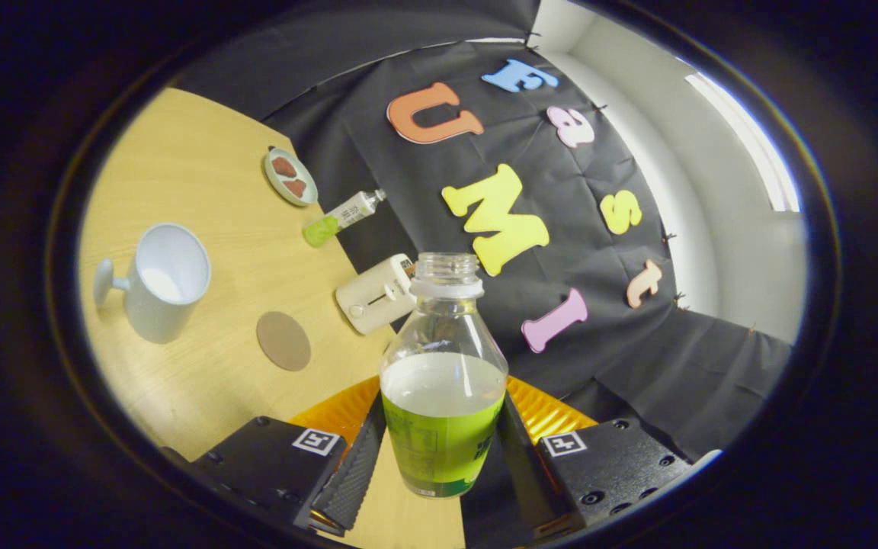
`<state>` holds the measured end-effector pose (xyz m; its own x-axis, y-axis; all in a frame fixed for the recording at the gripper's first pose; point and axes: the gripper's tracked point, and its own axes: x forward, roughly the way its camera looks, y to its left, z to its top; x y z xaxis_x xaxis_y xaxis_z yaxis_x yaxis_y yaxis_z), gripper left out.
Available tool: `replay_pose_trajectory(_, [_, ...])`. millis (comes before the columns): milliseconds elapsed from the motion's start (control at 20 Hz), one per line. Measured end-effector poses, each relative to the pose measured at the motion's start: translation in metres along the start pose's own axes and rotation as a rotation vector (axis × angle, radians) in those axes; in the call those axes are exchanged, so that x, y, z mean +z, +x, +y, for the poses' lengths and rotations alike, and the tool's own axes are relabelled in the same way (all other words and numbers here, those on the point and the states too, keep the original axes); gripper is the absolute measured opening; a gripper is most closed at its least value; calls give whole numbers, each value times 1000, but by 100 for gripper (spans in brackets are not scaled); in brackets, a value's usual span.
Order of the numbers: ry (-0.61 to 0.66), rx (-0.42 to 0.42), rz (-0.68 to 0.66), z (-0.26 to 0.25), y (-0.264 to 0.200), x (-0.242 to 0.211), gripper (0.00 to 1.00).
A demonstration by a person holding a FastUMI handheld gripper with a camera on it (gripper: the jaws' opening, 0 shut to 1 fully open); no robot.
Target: Take the bottle from table, then pour the juice into the cup, finally place the bottle on the coaster
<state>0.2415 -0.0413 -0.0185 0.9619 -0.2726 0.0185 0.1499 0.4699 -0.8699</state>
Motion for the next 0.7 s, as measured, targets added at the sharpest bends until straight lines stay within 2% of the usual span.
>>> replay_pose_trajectory(250, [-190,-41,-39,7,-1,15,82])
replay_pose_trajectory(550, [-340,-69,-63,21,4,29,82])
replay_pose_trajectory(700, [-429,-110,-76,22,3,35,82])
